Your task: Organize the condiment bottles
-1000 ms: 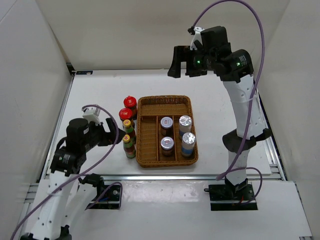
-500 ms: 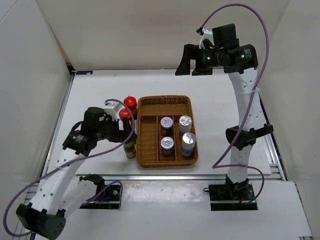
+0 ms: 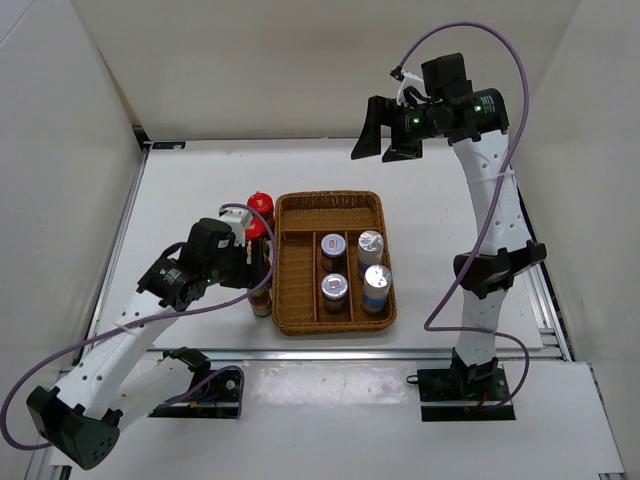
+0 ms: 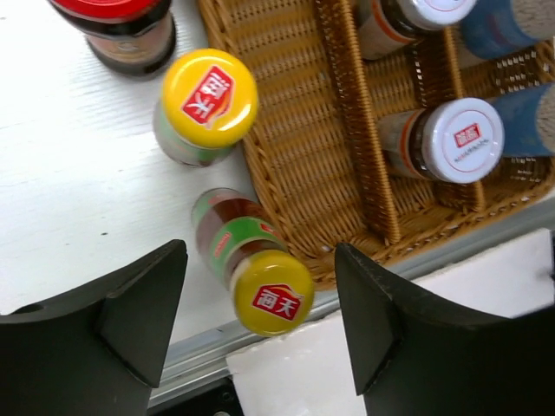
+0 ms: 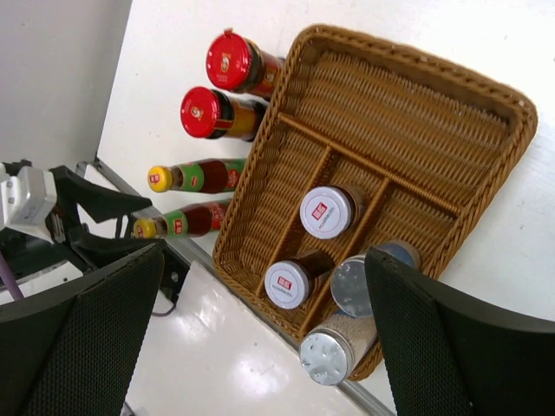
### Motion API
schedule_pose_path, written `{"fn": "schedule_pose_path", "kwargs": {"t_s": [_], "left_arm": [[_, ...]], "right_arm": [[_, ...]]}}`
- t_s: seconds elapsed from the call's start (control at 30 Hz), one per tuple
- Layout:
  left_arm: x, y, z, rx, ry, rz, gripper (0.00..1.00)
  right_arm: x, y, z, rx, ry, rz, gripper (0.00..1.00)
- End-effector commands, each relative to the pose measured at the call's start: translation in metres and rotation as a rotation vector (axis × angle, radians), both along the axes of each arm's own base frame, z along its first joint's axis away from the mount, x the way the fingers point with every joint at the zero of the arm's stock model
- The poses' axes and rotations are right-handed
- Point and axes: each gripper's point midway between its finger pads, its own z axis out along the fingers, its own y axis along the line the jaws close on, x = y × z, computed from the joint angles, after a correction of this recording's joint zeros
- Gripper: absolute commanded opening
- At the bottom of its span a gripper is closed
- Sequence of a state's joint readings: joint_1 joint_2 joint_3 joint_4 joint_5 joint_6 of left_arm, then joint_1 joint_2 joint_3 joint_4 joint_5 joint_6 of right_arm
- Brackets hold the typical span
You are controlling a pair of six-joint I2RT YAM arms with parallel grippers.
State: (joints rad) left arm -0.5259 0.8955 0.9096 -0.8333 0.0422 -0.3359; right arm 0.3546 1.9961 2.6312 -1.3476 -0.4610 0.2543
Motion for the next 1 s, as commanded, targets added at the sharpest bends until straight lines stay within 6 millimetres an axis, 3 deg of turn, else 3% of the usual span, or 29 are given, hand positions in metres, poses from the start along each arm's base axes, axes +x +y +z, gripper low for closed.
{"fn": "schedule_pose_path", "kwargs": {"t_s": [0.0, 0.27, 0.43, 0.47, 0.63, 0.87, 0.97], "left_arm": [[0.009, 0.011, 0.008, 0.035, -0.042, 0.068, 0.78], [0.014, 0.013, -0.005, 0.086, -0.006, 0.075, 0.57], [0.013, 0.008, -0.001, 0.061, -0.004, 0.054, 0.21], [0.015, 0.006, 0.01, 0.045, -0.017, 0.06, 0.11], [0.01, -0.008, 0.052, -0.028, -0.063, -0.019, 0.11], [0.029, -0.008, 0.133, -0.043, -0.221, -0.016, 0.11], [0.037, -0.014, 0.155, -0.057, -0.263, -0.038, 0.11]], "right_arm": [[-0.064, -0.02, -0.021, -0.078, 0.261, 0.024, 1.0], [-0.072, -0.024, -0.022, -0.088, 0.266, 0.019, 1.0], [-0.076, -0.027, -0.026, -0.102, 0.283, 0.013, 1.0], [-0.075, -0.028, -0.027, -0.109, 0.281, 0.007, 1.0], [-0.079, -0.032, -0.026, -0.118, 0.277, 0.0, 1.0], [-0.081, -0.034, -0.029, -0.128, 0.283, -0.005, 1.0], [-0.083, -0.034, -0.028, -0.129, 0.285, -0.005, 1.0]]}}
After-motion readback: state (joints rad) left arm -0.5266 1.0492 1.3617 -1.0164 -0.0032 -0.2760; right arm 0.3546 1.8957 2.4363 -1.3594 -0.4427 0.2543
